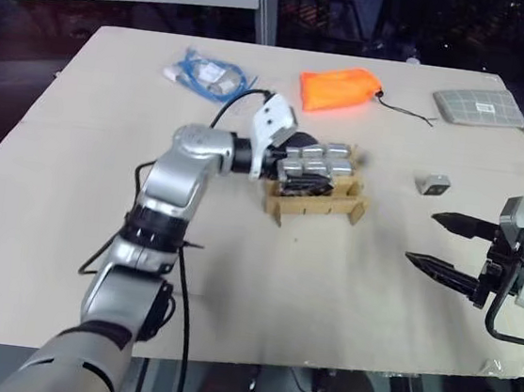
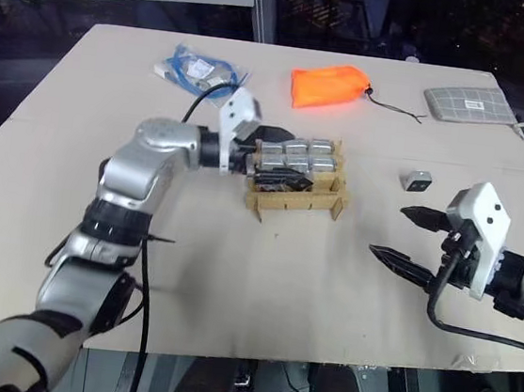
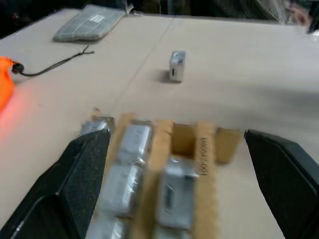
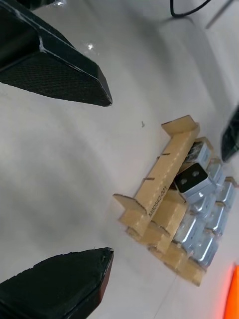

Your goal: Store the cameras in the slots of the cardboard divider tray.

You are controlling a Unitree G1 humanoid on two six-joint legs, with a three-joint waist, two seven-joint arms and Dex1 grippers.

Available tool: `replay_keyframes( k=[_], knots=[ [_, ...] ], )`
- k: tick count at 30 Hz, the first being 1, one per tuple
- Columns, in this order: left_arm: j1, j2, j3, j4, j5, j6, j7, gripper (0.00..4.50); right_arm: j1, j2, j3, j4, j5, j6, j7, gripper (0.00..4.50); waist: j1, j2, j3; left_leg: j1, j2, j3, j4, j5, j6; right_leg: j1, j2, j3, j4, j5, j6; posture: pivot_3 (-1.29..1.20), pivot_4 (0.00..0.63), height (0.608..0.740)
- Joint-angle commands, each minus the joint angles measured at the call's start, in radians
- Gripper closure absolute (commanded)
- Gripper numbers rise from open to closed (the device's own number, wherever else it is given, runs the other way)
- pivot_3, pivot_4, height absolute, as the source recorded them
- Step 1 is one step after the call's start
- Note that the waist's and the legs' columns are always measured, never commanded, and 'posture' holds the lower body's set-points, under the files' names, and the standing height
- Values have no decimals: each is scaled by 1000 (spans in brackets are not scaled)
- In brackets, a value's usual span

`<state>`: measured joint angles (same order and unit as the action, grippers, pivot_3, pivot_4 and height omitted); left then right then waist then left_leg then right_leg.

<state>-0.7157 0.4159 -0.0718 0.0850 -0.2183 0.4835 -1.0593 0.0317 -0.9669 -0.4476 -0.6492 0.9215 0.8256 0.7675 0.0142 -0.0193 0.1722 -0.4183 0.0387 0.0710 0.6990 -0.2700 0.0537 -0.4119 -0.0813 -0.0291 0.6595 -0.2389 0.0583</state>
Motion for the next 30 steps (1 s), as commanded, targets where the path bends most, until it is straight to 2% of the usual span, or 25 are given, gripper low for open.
replay_keyframes(
  k=[1,7,19,21,23,30],
  knots=[
    [83,-2,50,-65,-32,-75,49,22,-10,5,-20,-15,10,-16,-3,0,0,0,0,1,0,0,0,-1,2,0,0,0,0,0,0,0,150,740],
    [151,-44,34,-56,-44,-123,103,22,-48,4,10,-1,7,-18,1,0,2,0,0,1,-1,0,1,-2,3,1,0,0,0,0,0,0,150,740],
    [81,-50,-27,47,-41,-74,86,22,-35,8,-4,-16,9,-13,-9,0,0,0,0,1,-1,0,1,-2,3,1,0,0,0,0,0,0,150,740],
    [64,-55,-37,68,-38,-74,82,526,-29,10,-7,-23,12,-11,-15,0,1,0,0,1,-1,0,1,-2,3,1,0,0,0,0,0,0,150,740],
    [56,-54,-49,78,-30,-80,78,1247,-23,10,-14,-28,15,-9,-19,0,1,0,0,1,-1,0,1,-2,3,1,0,-1,0,0,0,0,150,740],
    [52,-41,-71,81,-23,-78,71,1247,-2,8,-32,-38,22,-8,-24,0,0,0,0,1,-1,0,1,-2,3,1,0,0,0,0,0,0,150,740]
  ],
)
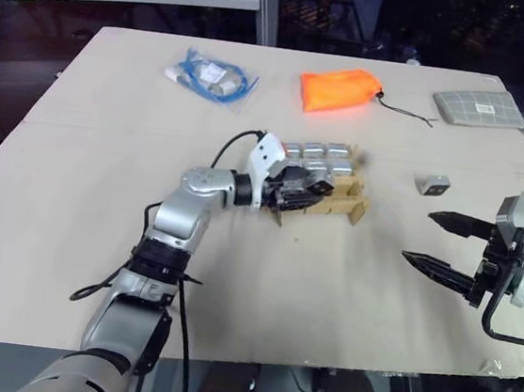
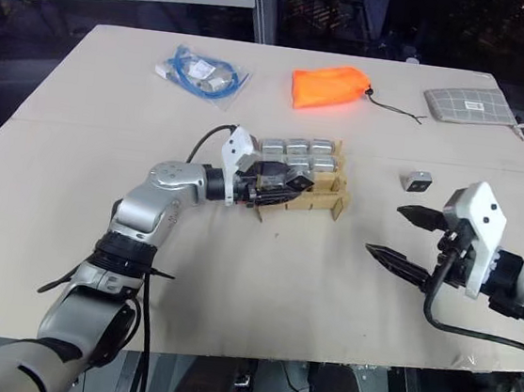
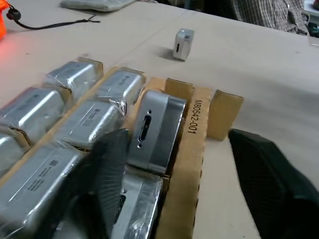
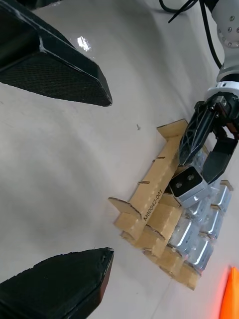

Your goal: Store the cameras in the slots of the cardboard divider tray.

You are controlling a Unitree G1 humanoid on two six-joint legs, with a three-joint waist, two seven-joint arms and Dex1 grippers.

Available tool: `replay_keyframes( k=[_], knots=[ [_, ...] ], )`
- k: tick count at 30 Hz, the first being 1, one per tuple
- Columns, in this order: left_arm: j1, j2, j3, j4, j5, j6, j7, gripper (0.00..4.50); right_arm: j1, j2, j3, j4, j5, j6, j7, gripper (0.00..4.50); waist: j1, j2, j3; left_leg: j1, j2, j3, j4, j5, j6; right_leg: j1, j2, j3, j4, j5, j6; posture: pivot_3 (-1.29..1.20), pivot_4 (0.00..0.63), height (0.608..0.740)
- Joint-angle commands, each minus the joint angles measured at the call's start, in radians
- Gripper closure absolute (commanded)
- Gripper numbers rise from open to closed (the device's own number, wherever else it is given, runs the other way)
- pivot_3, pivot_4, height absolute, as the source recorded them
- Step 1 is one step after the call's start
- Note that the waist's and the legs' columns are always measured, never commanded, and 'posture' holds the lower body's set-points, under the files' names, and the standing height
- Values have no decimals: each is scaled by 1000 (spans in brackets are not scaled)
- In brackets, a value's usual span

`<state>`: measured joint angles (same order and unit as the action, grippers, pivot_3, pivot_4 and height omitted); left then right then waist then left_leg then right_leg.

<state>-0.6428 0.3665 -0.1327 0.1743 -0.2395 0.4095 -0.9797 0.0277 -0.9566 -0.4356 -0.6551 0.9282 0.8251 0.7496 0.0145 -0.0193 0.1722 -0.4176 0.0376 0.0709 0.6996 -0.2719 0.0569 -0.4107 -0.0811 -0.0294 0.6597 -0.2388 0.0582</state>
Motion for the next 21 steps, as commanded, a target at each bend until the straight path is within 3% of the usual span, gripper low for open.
replay_keyframes(
  k=[1,12,15,19,21],
  knots=[
    [-23,10,-11,-8,1,-2,-8,1247,3,-3,-46,-31,17,-8,-7,0,0,0,0,0,0,0,0,0,0,0,0,0,0,0,0,0,150,740],
    [-33,13,-9,24,6,-14,-1,1247,-6,-2,-38,-25,19,-13,-9,0,0,0,0,0,0,0,0,0,0,0,0,0,0,0,0,0,150,740],
    [-37,19,-14,31,18,-19,2,2060,-10,-2,-36,-23,18,-14,-9,0,0,0,0,0,0,0,0,0,0,0,0,0,0,0,0,0,150,740],
    [-40,31,-27,32,31,-30,-6,3876,-10,-2,-34,-24,17,-15,-9,0,0,0,0,0,0,0,0,0,0,0,0,0,0,0,0,0,150,740],
    [-45,39,-32,29,33,-26,-17,3892,-11,-1,-33,-23,16,-16,-10,0,0,0,0,0,0,0,0,0,0,0,0,0,0,0,0,0,150,740]
  ],
)
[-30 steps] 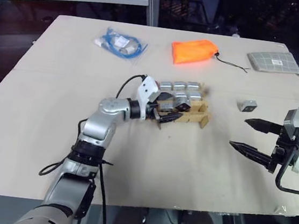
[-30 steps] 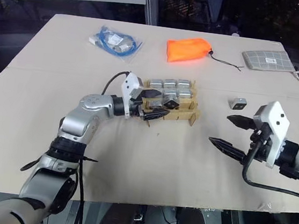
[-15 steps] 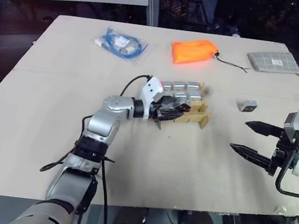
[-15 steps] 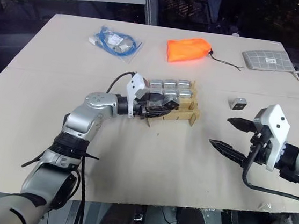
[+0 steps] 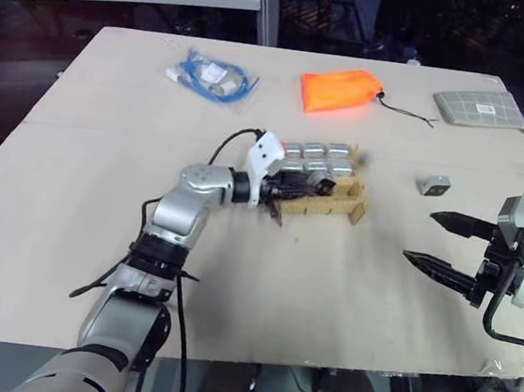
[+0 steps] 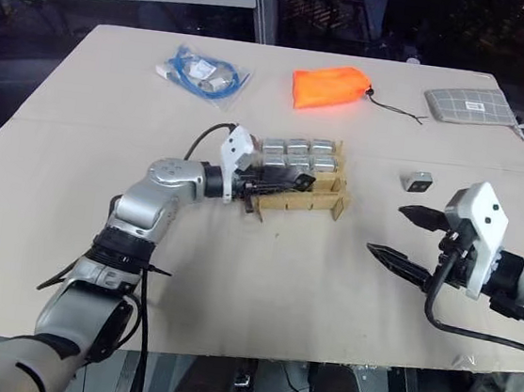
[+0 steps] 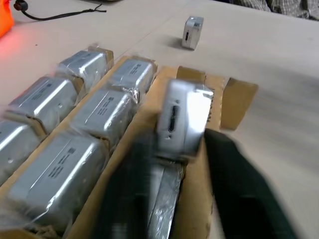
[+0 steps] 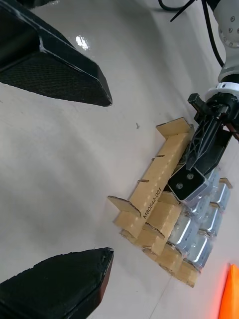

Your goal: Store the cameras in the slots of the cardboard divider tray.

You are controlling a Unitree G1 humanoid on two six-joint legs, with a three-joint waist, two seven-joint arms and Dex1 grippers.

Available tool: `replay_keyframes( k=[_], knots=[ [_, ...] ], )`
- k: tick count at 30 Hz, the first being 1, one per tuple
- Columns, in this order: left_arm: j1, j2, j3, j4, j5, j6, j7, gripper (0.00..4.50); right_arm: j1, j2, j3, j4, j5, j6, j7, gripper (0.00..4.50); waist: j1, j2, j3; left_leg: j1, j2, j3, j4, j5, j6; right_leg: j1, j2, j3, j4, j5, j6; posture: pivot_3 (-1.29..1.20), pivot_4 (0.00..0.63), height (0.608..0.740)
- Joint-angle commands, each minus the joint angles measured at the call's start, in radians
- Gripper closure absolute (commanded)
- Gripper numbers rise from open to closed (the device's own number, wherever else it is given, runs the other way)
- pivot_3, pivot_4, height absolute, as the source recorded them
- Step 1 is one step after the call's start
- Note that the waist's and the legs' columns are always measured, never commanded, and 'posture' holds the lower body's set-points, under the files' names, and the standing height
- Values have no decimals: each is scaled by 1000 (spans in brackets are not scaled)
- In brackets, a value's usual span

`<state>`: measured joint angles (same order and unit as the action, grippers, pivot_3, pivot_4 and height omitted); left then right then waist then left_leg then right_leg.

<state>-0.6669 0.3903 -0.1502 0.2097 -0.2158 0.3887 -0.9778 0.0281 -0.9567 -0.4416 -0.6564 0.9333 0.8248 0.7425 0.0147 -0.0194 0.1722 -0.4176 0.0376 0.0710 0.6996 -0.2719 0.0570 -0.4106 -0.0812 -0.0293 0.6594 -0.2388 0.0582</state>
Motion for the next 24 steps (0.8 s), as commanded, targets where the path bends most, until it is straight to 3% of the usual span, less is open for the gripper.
replay_keyframes(
  k=[1,7,15,24],
  knots=[
    [-24,20,-16,-9,5,3,-27,3892,-11,0,-26,-22,11,-16,-3,0,0,0,0,0,0,0,0,0,0,0,0,0,0,0,0,0,150,740],
    [-127,84,-47,2,10,59,-111,3892,-13,3,-21,-23,12,-17,-8,0,0,0,0,0,0,0,0,0,0,0,0,0,0,0,0,0,150,740],
    [-332,179,-177,107,90,102,-316,3892,-26,14,-1,-20,4,-22,-13,0,0,0,0,-1,0,0,0,0,0,0,1,0,-2,0,0,0,150,740],
    [-490,155,-303,297,228,11,-400,3892,-9,37,-4,-43,6,-23,-35,0,-2,-1,1,-1,0,0,0,-1,1,-1,1,0,-1,0,0,0,150,740]
  ],
)
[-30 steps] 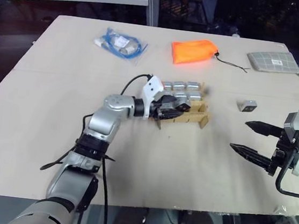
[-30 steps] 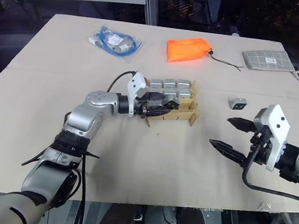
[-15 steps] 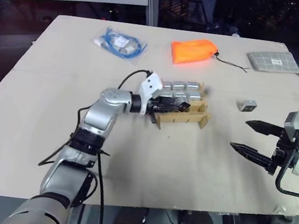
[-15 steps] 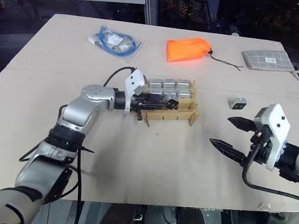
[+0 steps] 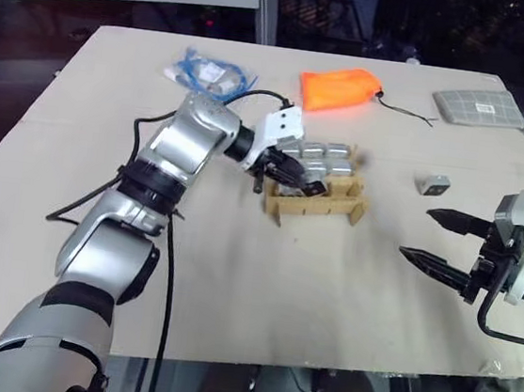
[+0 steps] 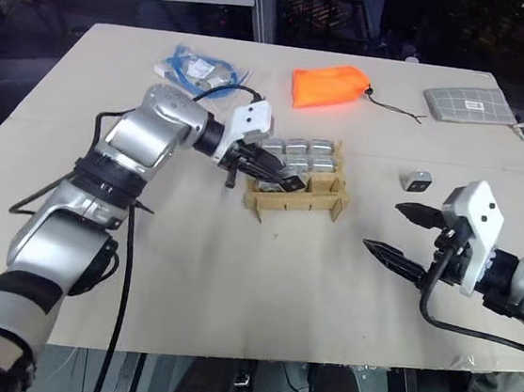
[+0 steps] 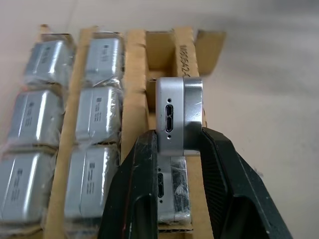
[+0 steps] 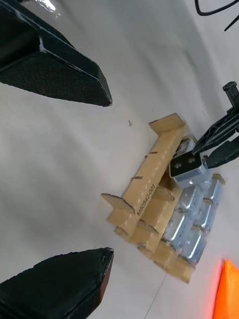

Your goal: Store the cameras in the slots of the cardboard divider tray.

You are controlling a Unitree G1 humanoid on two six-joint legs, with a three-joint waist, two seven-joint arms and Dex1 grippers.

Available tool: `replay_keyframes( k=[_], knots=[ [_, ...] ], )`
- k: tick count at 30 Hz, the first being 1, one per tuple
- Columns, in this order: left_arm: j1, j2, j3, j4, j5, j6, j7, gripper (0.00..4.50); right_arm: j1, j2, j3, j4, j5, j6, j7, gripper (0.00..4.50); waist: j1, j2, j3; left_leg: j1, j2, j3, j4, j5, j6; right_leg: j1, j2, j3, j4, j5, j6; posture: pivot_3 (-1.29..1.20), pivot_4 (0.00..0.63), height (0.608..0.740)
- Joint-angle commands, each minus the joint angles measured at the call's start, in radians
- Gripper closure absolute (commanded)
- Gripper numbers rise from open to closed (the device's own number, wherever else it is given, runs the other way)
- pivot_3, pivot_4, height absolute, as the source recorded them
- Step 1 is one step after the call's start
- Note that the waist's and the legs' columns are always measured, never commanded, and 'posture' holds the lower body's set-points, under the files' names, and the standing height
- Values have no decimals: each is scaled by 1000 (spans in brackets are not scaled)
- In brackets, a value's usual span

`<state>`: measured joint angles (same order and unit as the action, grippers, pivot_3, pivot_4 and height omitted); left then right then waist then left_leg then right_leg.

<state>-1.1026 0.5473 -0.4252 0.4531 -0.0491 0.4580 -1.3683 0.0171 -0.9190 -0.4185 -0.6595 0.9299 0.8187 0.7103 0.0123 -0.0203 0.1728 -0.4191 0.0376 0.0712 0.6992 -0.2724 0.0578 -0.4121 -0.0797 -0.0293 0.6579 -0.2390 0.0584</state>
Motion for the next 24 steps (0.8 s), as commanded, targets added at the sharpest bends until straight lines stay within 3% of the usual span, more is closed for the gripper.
replay_keyframes(
  k=[1,10,23,24],
  knots=[
    [-72,-9,-42,80,81,-82,-15,3892,3,-1,-28,-39,7,-18,-4,0,1,0,0,0,0,0,0,0,0,0,0,0,0,0,0,0,150,740],
    [-184,-76,-100,281,201,-249,-15,3892,21,2,-34,-51,10,-17,-13,0,2,0,0,0,0,0,0,0,0,0,0,0,1,0,0,0,150,740],
    [-191,-121,-81,301,239,-256,5,3892,31,-18,-34,-40,-5,-16,1,0,3,0,0,0,0,0,2,0,0,0,-1,1,3,0,0,0,150,740],
    [-189,-119,-81,298,241,-258,3,3392,28,-18,-31,-40,-5,-16,2,0,5,0,0,0,0,0,2,0,0,0,-1,0,3,0,0,0,150,740]
  ],
)
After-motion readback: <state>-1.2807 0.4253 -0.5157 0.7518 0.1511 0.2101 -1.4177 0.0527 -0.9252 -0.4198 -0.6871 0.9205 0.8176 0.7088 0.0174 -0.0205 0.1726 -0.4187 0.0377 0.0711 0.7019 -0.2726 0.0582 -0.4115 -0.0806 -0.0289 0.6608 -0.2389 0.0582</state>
